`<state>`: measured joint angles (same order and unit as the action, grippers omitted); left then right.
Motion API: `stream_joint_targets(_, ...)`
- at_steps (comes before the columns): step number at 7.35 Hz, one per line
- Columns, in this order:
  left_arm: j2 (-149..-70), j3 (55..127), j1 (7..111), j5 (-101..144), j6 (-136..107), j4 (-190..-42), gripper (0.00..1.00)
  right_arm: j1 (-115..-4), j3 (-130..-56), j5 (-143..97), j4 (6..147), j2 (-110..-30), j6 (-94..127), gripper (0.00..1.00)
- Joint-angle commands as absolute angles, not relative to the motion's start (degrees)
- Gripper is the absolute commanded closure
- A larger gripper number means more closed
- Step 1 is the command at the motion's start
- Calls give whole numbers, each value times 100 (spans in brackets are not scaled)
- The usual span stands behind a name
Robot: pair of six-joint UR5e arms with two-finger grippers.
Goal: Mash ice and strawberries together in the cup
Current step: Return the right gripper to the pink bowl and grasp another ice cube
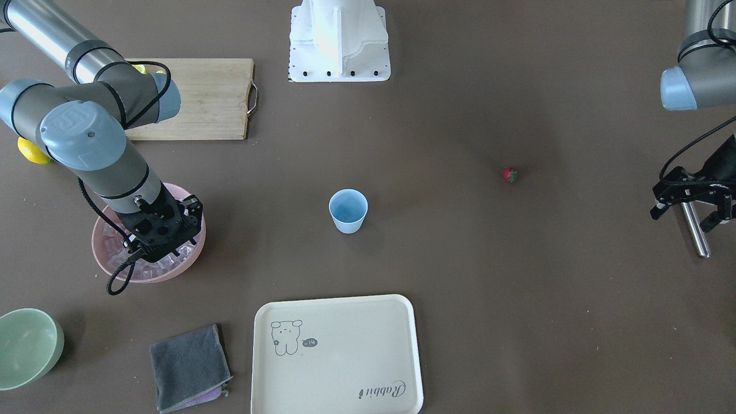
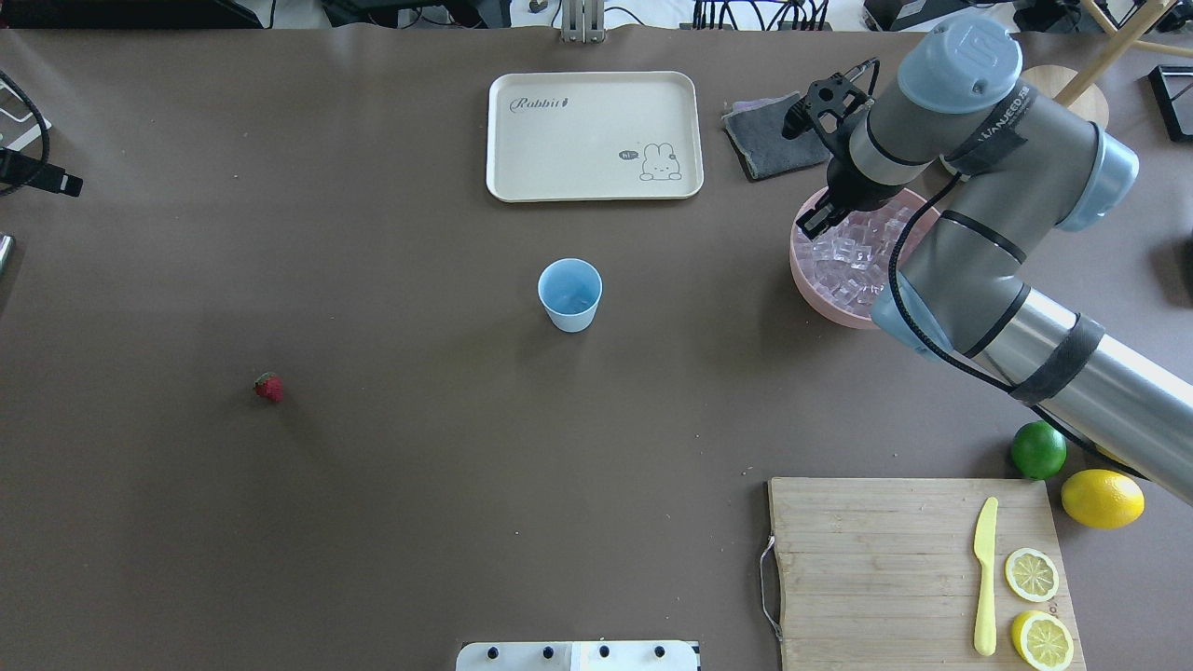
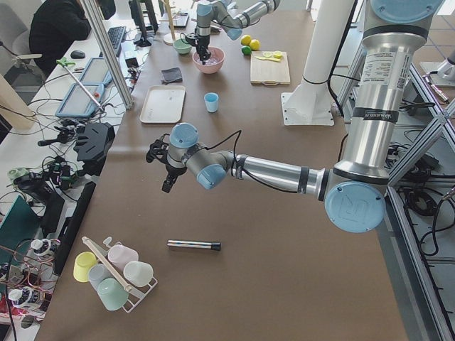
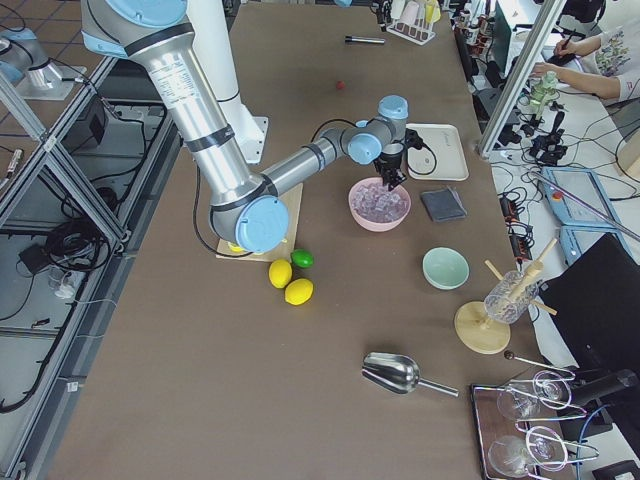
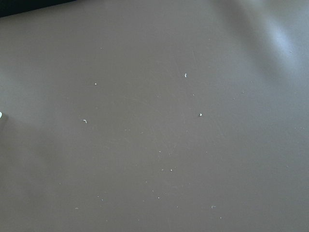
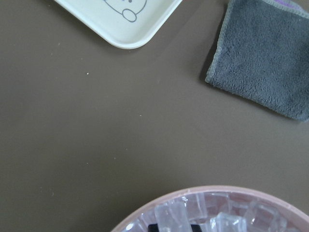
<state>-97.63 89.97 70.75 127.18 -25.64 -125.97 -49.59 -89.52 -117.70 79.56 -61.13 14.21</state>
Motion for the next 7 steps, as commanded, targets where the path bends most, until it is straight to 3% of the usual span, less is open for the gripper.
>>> stream_joint_targets(1,-9756,9017,7075,12718,-2566,-12604,2,-5036,-9069,-11768,7980,-6178,1424,99)
stream_joint_targets(4,-9817,8930,7075,12718,-2558,-12604,2,-5422,-9804,-12092,8599,-6302,1424,100)
stream_joint_targets(7,-9844,8930,7049,12718,-2566,-12595,2,-4618,-9810,-11527,9597,-4926,3532,100)
